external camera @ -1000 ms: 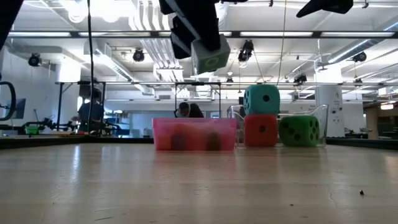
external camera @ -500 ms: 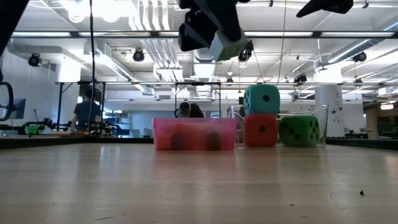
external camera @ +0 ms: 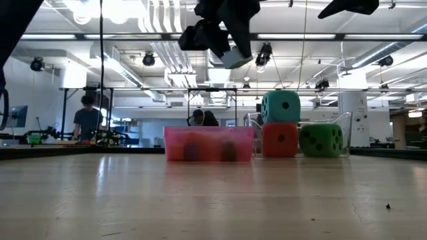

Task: Pick & Place Toys
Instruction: Put the light blue game piece into the red bin

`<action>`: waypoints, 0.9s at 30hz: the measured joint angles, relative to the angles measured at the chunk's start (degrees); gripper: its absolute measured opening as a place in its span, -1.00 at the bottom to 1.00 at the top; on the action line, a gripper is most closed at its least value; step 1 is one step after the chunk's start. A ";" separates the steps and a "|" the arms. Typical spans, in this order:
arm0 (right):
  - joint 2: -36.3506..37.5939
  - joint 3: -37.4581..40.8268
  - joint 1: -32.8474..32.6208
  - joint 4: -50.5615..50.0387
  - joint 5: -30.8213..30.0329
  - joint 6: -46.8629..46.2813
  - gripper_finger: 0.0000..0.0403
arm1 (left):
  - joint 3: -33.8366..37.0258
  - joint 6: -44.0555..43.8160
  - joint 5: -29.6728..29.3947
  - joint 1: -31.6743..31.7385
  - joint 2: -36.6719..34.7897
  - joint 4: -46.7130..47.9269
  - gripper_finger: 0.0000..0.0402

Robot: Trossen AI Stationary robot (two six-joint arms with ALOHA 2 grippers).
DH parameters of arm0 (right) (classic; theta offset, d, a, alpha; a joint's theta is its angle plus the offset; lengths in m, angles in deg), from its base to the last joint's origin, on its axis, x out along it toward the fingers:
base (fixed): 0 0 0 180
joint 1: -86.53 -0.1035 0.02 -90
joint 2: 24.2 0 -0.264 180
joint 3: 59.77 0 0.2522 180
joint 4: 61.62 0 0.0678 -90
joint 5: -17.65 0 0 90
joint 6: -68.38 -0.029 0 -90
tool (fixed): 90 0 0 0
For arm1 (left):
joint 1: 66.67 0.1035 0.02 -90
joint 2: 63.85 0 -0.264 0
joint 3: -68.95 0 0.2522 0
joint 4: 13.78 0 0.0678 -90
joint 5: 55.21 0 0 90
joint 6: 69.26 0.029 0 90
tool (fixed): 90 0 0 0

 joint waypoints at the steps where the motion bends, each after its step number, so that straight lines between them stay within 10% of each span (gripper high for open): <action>1: 0.00 0.00 -0.02 0.00 0.00 0.04 0.84 | -0.22 0.95 -0.28 0.31 -0.34 0.73 -0.32; 16: 0.00 0.00 -0.02 0.00 0.02 0.13 0.84 | 7.60 -3.00 -7.50 13.01 -11.47 6.76 -0.32; 27: 0.00 0.00 -0.02 0.01 0.02 0.00 0.84 | 11.32 -0.44 1.97 28.82 -11.07 0.26 -0.32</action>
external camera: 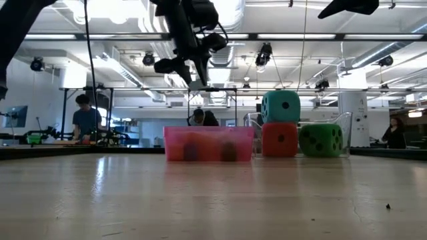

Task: Pick & Place Toys
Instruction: Put the light blue game piece into the red bin

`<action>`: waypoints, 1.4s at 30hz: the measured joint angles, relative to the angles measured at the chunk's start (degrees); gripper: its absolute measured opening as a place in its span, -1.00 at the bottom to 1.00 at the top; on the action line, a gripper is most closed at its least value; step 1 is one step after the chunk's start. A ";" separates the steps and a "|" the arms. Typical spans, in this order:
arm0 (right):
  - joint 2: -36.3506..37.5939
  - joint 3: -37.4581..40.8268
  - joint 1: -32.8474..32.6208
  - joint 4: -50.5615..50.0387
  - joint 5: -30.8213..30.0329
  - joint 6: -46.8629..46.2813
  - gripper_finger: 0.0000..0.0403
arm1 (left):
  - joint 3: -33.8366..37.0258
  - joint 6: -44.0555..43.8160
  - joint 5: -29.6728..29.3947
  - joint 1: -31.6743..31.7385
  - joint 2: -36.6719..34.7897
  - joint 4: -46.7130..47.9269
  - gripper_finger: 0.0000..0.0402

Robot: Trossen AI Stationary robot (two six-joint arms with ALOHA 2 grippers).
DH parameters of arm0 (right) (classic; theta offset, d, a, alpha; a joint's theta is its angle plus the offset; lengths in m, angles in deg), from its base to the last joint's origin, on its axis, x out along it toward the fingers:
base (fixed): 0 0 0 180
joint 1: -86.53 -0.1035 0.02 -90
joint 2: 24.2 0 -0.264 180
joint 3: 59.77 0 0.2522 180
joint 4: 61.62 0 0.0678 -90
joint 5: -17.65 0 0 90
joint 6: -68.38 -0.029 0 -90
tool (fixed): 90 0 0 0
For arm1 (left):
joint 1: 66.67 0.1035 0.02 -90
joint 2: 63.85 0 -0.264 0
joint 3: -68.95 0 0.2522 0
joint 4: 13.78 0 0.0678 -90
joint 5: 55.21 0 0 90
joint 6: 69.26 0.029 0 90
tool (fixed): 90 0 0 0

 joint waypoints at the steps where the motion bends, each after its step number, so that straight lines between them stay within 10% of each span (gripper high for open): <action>1: 0.00 0.00 0.01 -0.01 0.00 0.04 0.84 | 0.21 1.06 1.50 1.01 0.00 -0.71 -0.32; 14: -0.02 0.00 0.02 0.01 0.00 -0.02 0.84 | -2.58 8.59 9.87 9.03 4.02 -1.27 -0.32; 42: 0.00 0.00 0.00 -0.01 0.00 -0.02 0.84 | -5.51 6.63 7.64 9.18 17.52 1.97 -0.32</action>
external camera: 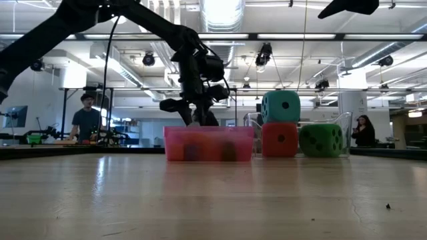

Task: Pick & Place Toys
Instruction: Put the light blue game piece into the red bin

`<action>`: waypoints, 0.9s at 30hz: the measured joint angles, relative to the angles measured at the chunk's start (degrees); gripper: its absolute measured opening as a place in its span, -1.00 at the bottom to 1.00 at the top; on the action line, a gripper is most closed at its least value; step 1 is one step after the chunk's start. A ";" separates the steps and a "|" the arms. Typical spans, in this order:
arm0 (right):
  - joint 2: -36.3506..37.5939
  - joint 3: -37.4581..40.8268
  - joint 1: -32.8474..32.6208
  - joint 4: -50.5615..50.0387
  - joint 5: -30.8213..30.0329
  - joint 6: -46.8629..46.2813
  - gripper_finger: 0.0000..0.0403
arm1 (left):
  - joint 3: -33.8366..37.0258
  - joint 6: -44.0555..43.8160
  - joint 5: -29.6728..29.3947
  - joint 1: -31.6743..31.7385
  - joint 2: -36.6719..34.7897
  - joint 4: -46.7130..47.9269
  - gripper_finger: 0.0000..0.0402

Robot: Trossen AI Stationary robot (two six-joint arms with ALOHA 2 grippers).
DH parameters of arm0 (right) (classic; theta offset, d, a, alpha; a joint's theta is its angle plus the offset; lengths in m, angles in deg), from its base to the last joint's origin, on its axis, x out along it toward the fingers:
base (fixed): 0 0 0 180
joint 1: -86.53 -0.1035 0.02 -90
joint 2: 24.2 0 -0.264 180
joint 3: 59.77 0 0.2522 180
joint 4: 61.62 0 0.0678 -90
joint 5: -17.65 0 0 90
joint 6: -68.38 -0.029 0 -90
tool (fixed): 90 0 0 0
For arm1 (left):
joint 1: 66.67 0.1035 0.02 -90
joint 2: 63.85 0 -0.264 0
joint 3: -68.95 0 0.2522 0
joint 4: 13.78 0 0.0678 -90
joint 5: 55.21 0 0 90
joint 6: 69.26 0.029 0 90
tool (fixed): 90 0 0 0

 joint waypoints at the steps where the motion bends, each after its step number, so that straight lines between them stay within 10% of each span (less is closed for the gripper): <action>1: -0.02 0.00 0.00 -0.02 0.00 0.02 0.84 | 0.00 0.05 -0.65 -0.02 0.09 -0.04 -0.32; 27: -0.02 0.00 0.01 0.00 0.00 0.14 0.84 | 1.03 4.33 -1.69 -2.43 1.60 1.13 -0.32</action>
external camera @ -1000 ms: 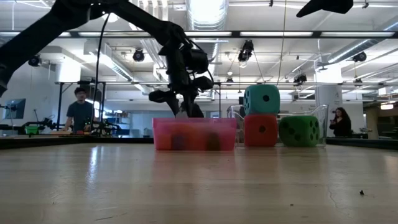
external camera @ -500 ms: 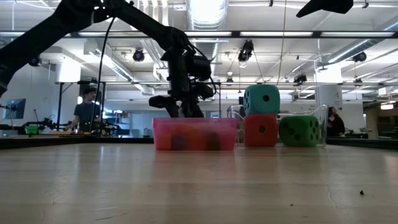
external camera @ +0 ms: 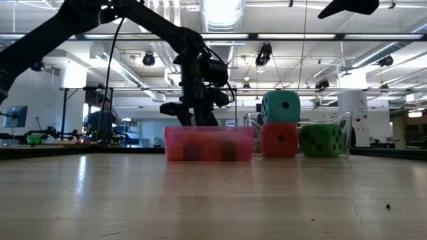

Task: Pick & Place Toys
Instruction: Put the light blue game piece into the red bin

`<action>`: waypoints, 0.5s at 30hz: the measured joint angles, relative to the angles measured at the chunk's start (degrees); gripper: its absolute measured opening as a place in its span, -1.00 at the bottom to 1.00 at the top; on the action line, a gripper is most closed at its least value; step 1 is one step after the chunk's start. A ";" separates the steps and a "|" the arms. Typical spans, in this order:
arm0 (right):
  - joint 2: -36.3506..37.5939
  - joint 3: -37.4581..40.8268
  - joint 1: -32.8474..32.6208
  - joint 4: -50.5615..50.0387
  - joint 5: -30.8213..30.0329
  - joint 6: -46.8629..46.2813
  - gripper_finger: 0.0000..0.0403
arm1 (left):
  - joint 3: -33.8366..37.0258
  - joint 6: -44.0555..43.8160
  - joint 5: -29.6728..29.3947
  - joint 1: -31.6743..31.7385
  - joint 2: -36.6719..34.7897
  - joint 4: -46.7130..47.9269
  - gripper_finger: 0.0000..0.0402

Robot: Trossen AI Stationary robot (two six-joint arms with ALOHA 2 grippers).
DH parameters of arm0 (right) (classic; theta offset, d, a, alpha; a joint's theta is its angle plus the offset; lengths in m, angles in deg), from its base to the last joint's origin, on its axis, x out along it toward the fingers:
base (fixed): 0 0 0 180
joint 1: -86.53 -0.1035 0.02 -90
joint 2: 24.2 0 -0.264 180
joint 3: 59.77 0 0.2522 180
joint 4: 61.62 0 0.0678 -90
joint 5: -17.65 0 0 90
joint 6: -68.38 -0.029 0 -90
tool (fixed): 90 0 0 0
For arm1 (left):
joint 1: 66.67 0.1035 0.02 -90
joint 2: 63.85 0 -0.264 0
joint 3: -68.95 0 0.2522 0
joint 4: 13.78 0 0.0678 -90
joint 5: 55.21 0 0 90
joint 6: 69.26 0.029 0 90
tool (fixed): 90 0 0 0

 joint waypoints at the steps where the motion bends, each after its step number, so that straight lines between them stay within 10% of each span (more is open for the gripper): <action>1: 0.00 0.00 -0.01 -0.01 -0.02 -0.01 0.84 | 0.00 -0.31 -0.36 -0.05 0.00 0.00 -0.32; 15: 0.00 0.00 0.00 0.01 -0.02 -0.12 0.84 | 1.84 -1.74 2.60 -1.37 -0.11 1.83 -0.32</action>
